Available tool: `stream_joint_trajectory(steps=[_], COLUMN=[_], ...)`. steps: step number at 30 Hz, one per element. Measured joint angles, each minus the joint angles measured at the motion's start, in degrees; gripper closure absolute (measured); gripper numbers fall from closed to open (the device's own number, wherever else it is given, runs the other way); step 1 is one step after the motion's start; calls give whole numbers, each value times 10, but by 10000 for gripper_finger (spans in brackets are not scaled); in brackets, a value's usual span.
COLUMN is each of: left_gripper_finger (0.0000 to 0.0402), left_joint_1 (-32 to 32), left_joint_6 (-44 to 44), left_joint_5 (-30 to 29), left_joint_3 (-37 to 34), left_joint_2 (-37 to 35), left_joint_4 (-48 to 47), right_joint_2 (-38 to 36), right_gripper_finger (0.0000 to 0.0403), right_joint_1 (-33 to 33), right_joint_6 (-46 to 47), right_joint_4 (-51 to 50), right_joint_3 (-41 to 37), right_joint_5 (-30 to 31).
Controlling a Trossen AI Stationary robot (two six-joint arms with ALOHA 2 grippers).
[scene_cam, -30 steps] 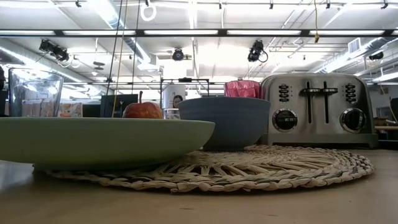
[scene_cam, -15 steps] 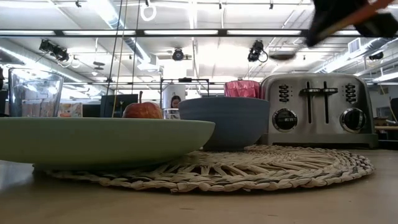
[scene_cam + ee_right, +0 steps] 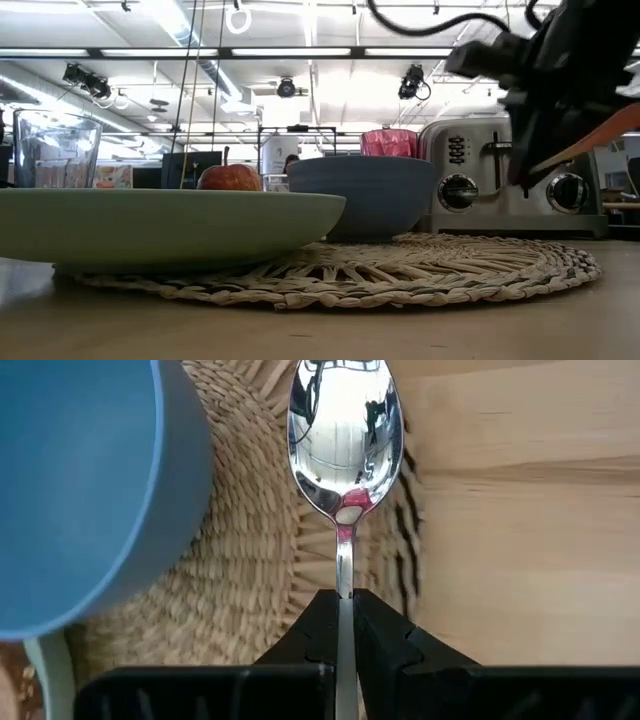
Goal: Arrange a breakfast setting
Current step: Put the orange spoon on the brown table mat to the right of the blue bowl, then pour the cereal on the blue bowl from the white cereal box
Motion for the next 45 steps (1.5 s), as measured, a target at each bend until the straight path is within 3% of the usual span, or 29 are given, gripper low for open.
stream_joint_trajectory(steps=[10, 22, 28, 33, 40, 45], left_gripper_finger=[159, 159, 159, 159, 159, 159], left_joint_1=[-1, -1, -2, -28, -87, -139], left_joint_6=[-14, -14, -23, -28, -22, -32], left_joint_5=[0, 0, 70, 80, 91, 91], left_joint_3=[0, 0, 0, 0, 0, 1], left_joint_2=[0, 0, 0, 0, -1, -3], left_joint_4=[2, 4, 9, 10, 2, -61], right_joint_2=[56, 65, 65, 64, 25, -45], right_gripper_finger=[382, 356, 347, 339, 331, 331], right_joint_1=[-42, -63, -72, -75, -70, -53], right_joint_6=[-45, -32, -33, -35, -124, -221], right_joint_4=[85, 80, 80, 80, 49, 16], right_joint_3=[0, 0, 0, 0, 0, 0], right_joint_5=[0, -18, -37, -45, -79, -52])
